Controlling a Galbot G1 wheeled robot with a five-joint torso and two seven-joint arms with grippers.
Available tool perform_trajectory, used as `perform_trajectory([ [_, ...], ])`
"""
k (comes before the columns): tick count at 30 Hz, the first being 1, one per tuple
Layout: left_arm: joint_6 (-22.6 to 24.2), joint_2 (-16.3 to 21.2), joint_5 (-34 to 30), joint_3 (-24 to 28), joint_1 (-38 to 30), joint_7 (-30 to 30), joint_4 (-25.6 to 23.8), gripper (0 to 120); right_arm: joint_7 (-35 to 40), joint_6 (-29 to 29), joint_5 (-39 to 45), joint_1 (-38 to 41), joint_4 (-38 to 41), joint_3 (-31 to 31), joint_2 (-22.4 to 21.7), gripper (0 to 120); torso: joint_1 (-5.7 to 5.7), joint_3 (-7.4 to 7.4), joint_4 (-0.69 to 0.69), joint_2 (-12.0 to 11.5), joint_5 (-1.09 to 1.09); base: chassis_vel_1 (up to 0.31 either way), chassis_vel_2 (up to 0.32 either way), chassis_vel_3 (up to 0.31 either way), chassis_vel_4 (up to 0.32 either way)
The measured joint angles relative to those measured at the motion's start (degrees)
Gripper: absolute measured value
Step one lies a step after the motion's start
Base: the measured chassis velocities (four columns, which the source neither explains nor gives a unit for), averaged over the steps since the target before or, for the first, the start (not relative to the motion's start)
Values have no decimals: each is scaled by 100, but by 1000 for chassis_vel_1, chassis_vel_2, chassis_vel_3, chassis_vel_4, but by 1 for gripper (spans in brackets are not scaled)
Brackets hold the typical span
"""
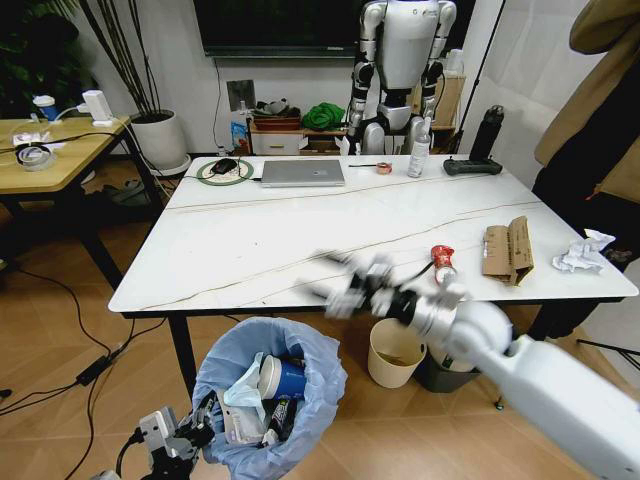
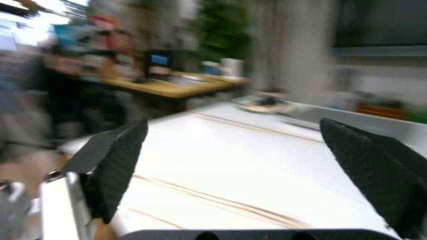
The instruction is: Pick up the trash bin and place the trash from the table into it.
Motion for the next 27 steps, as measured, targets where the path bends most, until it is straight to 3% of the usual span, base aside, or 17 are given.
perform_trajectory([
  [3,3,115,-3,45,9,-12,7,0,1355,-369,-148,-430,74,493,-65,100,0,-1,0,0,-2,0,0,0,0],
  [6,3,141,12,55,54,-9,-8,0,2165,-855,-292,-638,169,669,-36,100,0,-1,1,0,-4,0,0,0,0],
  [14,-9,128,41,38,109,9,-115,0,2964,-1529,-140,-984,277,767,157,100,0,-1,4,0,-1,0,0,0,0],
  [27,-28,126,36,4,132,25,-149,0,3018,-1746,-73,-1367,148,1001,227,100,0,-1,2,1,-3,0,0,0,0],
])
